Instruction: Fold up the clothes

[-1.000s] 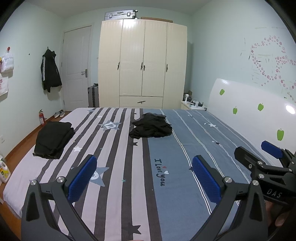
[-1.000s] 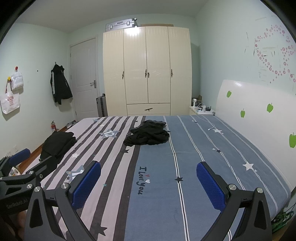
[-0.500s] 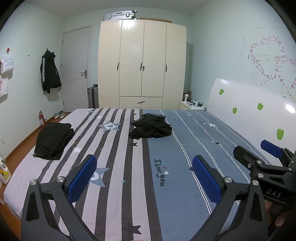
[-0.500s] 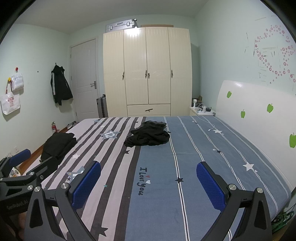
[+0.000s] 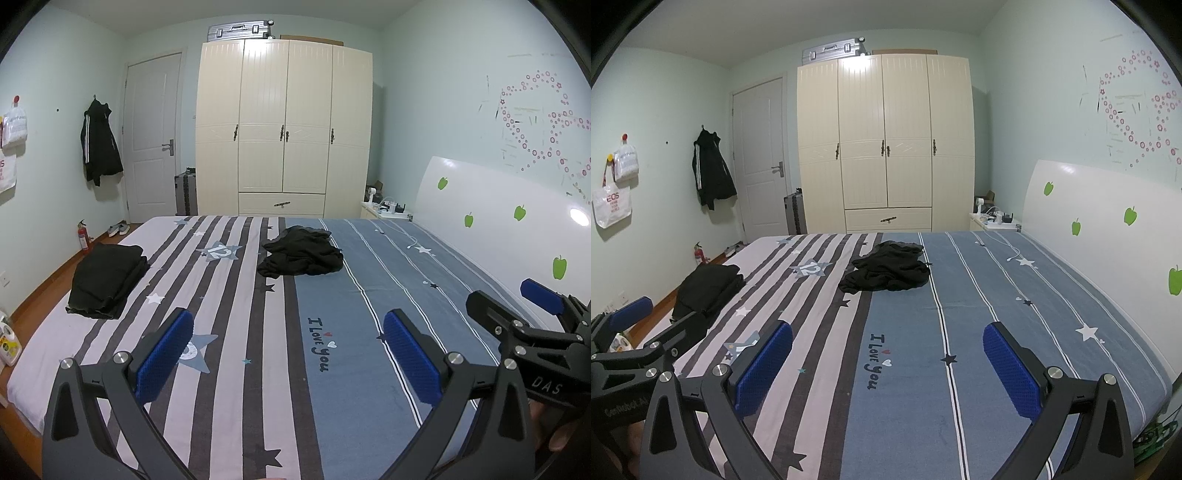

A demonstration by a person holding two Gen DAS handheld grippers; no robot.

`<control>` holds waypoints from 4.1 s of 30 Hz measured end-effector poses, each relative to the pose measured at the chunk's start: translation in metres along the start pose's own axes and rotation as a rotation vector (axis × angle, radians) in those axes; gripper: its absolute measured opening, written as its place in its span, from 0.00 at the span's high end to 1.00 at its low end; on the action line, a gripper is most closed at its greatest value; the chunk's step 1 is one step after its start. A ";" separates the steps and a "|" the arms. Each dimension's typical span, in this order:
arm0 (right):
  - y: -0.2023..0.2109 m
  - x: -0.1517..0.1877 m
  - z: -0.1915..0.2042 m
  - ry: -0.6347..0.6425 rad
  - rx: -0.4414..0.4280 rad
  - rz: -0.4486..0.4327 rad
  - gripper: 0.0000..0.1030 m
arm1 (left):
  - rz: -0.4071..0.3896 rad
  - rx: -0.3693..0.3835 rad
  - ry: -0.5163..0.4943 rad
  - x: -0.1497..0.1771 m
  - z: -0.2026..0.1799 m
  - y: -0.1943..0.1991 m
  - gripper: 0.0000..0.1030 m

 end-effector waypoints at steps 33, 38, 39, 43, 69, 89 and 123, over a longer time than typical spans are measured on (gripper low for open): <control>-0.002 0.002 -0.003 -0.003 -0.002 0.005 0.01 | -0.007 0.008 -0.002 -0.001 -0.006 0.004 0.01; -0.001 0.004 -0.002 -0.002 -0.003 0.006 0.01 | -0.003 0.008 -0.004 -0.002 -0.007 0.004 0.01; -0.001 0.005 -0.001 -0.003 -0.003 0.007 0.01 | -0.001 0.008 -0.004 -0.002 -0.006 0.004 0.01; 0.001 0.008 -0.001 -0.012 -0.007 0.009 0.01 | 0.000 0.024 0.005 0.001 -0.002 0.007 0.01; -0.294 0.110 -0.107 -0.080 -0.002 0.159 0.01 | 0.124 0.043 -0.035 0.094 -0.041 -0.344 0.01; -0.678 0.026 -0.228 -0.154 0.073 0.348 0.01 | 0.403 0.030 -0.045 0.009 -0.136 -0.715 0.22; -0.444 0.110 -0.164 -0.198 -0.177 0.528 0.92 | 0.790 0.213 -0.154 0.141 0.005 -0.312 0.89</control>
Point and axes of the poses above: each gripper's, at about its wrist camera, not at the fingertips, and y roughly against the way its jaws point, z to its left, x to its underside, the point moved 3 cm from there along -y, roughly the way its jaws point, and after that the axes turned 14 degrees about -x, right-handed, at the moved point
